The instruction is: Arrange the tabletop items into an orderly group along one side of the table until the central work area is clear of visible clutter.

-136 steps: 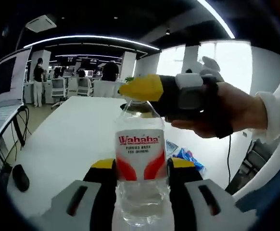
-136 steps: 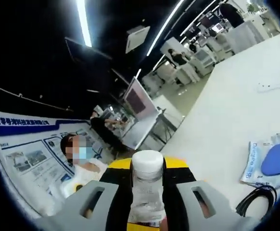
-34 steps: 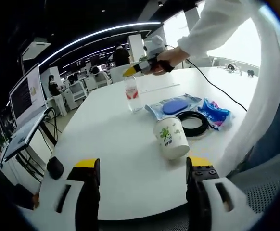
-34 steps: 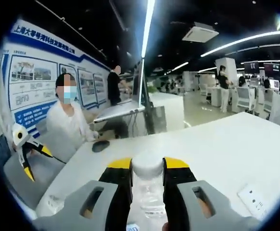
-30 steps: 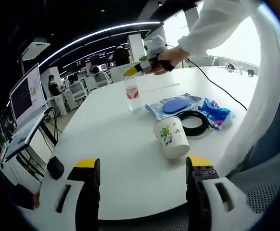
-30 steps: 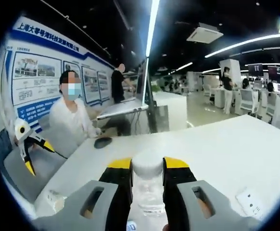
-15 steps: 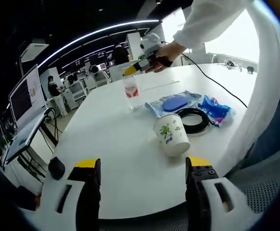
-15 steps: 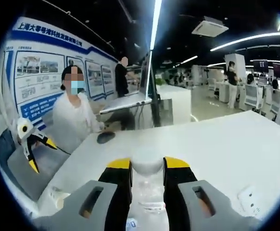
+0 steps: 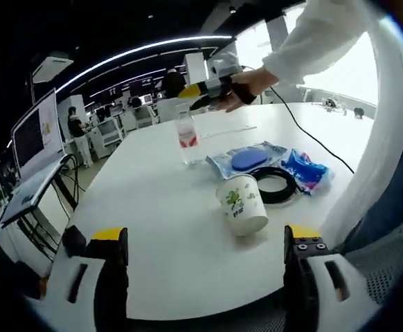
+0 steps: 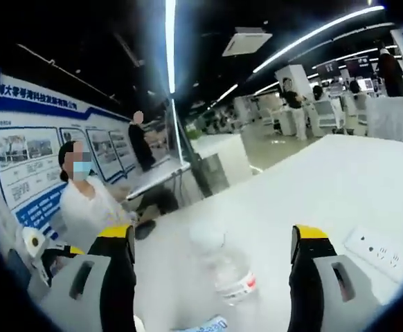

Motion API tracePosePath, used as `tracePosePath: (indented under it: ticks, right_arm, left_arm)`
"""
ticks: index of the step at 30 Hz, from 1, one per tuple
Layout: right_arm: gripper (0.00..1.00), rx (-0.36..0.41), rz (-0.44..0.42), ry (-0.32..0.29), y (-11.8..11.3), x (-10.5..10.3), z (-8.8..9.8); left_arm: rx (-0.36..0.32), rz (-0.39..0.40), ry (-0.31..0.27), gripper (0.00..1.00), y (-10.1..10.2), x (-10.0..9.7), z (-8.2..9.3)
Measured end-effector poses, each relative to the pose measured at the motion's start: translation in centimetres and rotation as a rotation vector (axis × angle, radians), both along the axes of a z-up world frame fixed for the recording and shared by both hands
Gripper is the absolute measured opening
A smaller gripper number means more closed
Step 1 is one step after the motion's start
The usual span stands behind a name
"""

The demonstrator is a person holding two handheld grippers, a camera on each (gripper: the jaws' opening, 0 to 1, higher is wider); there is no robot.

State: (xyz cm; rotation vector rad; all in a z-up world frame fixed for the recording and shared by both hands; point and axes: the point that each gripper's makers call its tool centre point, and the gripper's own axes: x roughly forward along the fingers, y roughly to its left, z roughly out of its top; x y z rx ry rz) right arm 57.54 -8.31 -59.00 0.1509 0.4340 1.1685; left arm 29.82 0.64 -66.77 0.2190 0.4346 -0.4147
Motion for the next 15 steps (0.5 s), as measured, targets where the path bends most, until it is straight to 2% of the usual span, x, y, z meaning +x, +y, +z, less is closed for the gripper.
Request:
tracePosePath:
  ticks: [3,8,15]
  right_arm:
    - [0.92,-0.045,-0.002,0.013,-0.8,-0.9,-0.9]
    - [0.90,-0.076,-0.017,0.047,-1.7,-2.2,-1.7]
    - [0.90,-0.088,-0.042,0.060,-2.5,-4.0,-1.8]
  left_arm:
    - [-0.015,-0.005,0.004,1.00,-0.2,0.0,0.1]
    - [-0.038,-0.020,-0.003,0.99,-0.6,-0.1,0.5]
    - [-0.066,-0.043,-0.001,0.98,-1.1,-0.3,0.7]
